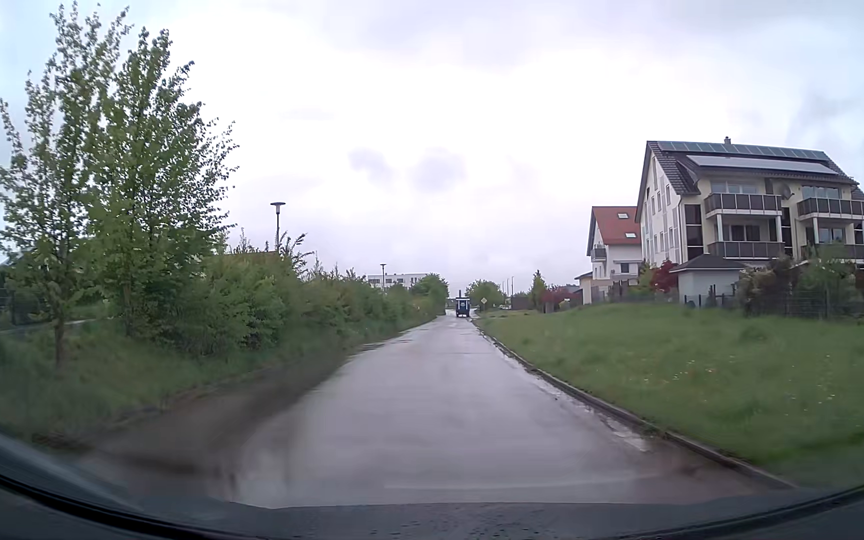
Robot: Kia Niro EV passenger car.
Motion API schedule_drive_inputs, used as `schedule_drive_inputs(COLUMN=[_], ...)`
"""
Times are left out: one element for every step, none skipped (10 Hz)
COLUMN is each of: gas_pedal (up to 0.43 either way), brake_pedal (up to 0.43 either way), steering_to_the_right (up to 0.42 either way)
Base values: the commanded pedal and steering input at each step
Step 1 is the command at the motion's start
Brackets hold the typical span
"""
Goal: Follow the waypoints while adhering to traffic rules and regulations
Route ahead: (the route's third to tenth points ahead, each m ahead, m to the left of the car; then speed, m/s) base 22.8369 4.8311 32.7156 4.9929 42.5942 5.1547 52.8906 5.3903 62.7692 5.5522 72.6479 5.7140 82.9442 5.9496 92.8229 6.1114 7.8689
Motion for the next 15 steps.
schedule_drive_inputs(gas_pedal=[0.228,0.228,0.228,0.228,0.228,0.220,0.220,0.220,0.209,0.209,0.209,0.197,0.197,0.197,0.189], brake_pedal=[0.000,0.000,0.000,0.000,0.000,0.000,0.000,0.000,0.000,0.000,0.000,0.000,0.000,0.000,0.000], steering_to_the_right=[-0.026,-0.015,-0.008,-0.006,-0.005,-0.003,-0.001,-0.001,-0.001,-0.001,0.000,0.000,0.000,0.000,0.000])
